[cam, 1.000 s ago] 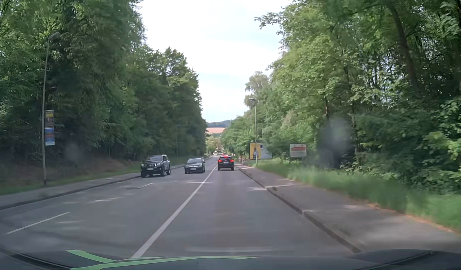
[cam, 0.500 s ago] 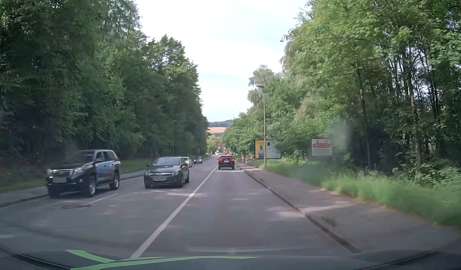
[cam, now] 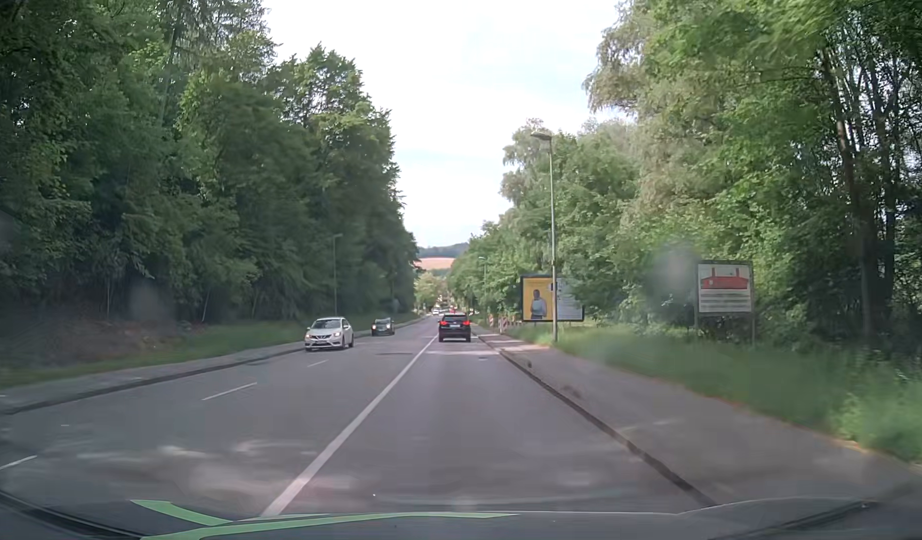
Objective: Follow the waypoints while adhering to traffic rules and regulations
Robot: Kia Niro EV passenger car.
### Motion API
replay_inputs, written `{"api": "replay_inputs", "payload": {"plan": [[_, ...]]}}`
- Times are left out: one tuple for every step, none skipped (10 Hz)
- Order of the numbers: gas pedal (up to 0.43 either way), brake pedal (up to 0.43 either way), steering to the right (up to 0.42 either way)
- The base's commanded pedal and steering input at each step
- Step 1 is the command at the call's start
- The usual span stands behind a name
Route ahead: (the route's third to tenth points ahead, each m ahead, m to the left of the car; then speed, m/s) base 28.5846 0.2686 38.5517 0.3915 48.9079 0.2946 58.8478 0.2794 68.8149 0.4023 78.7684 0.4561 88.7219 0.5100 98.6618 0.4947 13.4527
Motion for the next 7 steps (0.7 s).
{"api": "replay_inputs", "payload": {"plan": [[0.000,0.043,-0.005],[0.000,0.043,-0.005],[0.000,0.043,-0.005],[0.000,0.043,-0.005],[0.000,0.043,-0.005],[0.000,0.043,-0.005],[0.000,0.043,-0.005]]}}
